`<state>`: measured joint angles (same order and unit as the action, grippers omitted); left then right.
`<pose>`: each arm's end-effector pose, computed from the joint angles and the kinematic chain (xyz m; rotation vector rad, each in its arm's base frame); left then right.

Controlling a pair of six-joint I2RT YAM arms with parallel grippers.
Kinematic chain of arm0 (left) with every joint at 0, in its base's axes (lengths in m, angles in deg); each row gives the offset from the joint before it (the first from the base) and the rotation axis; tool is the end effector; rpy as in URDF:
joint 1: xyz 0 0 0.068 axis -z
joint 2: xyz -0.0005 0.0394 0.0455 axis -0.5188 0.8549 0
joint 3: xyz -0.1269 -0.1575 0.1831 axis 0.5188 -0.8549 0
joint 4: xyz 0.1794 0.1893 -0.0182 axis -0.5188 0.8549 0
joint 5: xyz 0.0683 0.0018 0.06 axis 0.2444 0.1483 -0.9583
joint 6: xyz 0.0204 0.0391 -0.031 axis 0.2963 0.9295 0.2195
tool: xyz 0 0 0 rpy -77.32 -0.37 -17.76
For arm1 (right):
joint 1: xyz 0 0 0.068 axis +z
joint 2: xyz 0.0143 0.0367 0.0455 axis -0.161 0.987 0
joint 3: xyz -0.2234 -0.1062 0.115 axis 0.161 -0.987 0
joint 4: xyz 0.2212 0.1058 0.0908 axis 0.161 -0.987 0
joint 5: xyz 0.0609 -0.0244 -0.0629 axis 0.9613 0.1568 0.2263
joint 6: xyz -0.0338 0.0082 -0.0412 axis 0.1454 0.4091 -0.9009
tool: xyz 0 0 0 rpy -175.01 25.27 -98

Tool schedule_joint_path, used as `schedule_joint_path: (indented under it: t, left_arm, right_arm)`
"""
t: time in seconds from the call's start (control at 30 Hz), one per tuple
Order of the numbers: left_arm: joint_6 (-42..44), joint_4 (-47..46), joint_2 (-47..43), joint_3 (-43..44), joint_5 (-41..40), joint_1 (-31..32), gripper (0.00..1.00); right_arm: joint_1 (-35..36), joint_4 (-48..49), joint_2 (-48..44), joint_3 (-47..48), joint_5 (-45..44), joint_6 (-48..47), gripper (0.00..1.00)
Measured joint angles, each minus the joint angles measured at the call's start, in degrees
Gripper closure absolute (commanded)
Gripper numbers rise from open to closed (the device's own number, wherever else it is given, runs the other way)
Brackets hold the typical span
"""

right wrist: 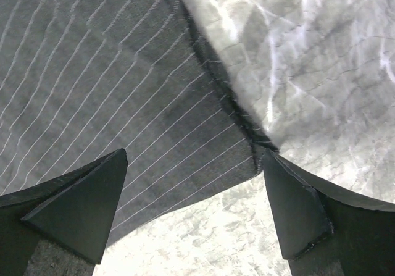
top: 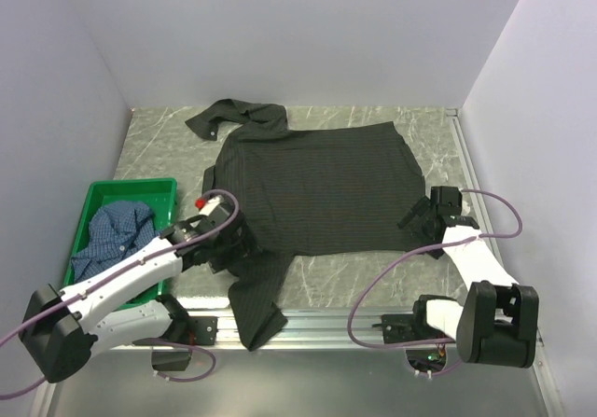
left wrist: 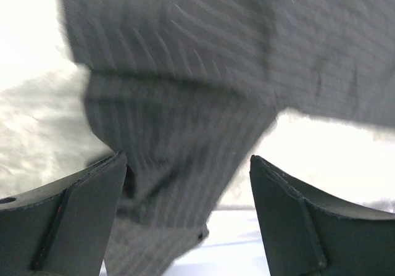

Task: Fold and stack the long sleeve shirts
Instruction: Fold the shirt

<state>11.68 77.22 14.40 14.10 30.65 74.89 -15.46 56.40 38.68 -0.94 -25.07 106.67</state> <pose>0.1385 -0.1241 0.2233 -0.6196 2.6178 -0.4550 0.1987 -0.0233 0.1766 0.9952 2.4285 0.1299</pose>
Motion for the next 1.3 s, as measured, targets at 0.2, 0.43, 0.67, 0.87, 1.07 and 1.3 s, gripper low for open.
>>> schedule_joint_path:
  t: [0.2, 0.43, 0.67, 0.87, 1.07, 1.3]
  left_arm:
    - [2.27, -2.84, 1.18, -4.35, -0.9, -10.27, 0.22]
    - [4.2, -6.78, 5.51, -8.76, 0.37, -13.49, 0.33]
    - [4.17, -10.34, 4.7, -11.32, 3.34, -13.62, 0.42]
    - [3.76, -12.72, 2.89, -13.55, 6.16, -13.62, 0.6]
    - [3.91, -12.28, 2.51, -14.19, 7.48, -13.62, 0.93]
    - [4.2, -9.73, -1.25, -13.75, 7.91, -13.62, 0.99]
  right_arm:
    - [-1.53, 0.28, 0.7, 0.0, 0.28, 0.52, 0.04]
    - [-2.49, 0.66, 1.62, 0.0, 0.35, 1.49, 0.09]
    - [-3.21, 0.63, 1.57, -0.59, -0.24, 3.39, 0.11]
    - [-3.23, 0.55, 1.57, -1.55, 0.61, 4.33, 0.16]
    - [-3.23, -0.07, 0.94, -2.56, 1.03, 4.9, 0.21]
    - [-3.21, -1.64, -1.07, -2.71, 0.72, 4.92, 0.45]
